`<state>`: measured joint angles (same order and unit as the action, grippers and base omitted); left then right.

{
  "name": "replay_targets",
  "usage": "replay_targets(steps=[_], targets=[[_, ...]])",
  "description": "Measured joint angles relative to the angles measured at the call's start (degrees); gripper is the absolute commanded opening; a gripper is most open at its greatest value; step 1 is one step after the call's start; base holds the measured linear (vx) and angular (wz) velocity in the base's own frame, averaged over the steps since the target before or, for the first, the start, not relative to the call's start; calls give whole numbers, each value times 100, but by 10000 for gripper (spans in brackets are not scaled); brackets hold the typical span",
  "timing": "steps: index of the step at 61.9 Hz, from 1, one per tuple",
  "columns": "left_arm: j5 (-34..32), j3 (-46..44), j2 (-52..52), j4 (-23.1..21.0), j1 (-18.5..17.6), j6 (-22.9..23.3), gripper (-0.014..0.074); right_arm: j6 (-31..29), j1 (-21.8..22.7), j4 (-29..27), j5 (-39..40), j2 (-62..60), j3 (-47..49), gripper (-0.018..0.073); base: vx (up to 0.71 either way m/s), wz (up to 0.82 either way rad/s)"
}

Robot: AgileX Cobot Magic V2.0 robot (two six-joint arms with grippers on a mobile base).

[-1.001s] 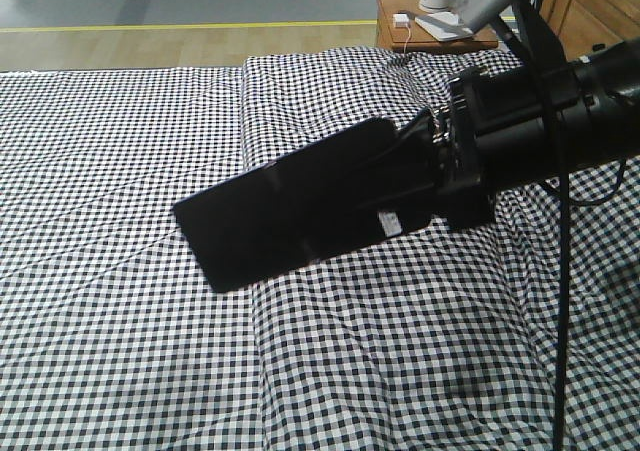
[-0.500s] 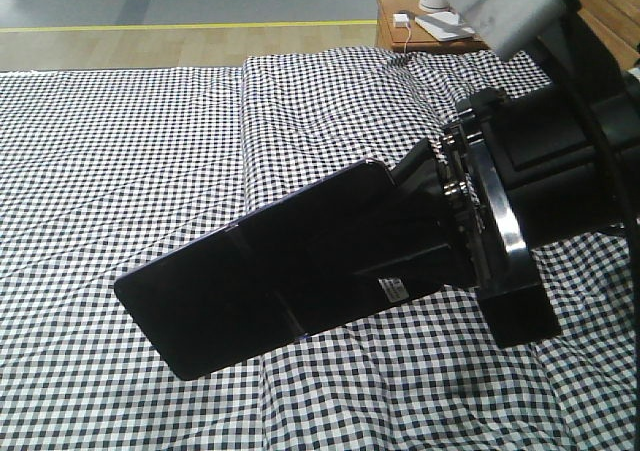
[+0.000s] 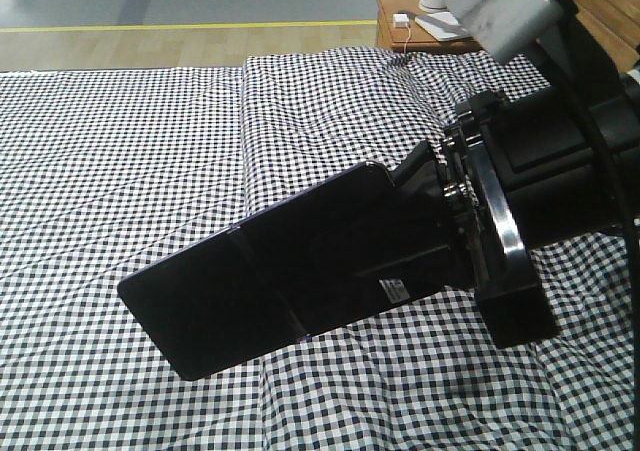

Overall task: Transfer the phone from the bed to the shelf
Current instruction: 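Raise the held phone with the right gripper toward the robot, then hold the phone in the right gripper while the base turns away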

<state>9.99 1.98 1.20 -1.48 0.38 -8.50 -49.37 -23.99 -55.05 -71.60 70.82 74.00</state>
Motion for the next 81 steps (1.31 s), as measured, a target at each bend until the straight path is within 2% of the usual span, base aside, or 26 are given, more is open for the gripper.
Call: replay_targets(steps=[47, 81], targets=[[0, 0, 0, 0, 0, 0, 1, 0, 0, 0, 0, 0, 0, -2, -1, 5], [1, 0, 0, 0, 0, 0, 1, 0, 0, 21, 3, -15, 0, -2, -7, 37]])
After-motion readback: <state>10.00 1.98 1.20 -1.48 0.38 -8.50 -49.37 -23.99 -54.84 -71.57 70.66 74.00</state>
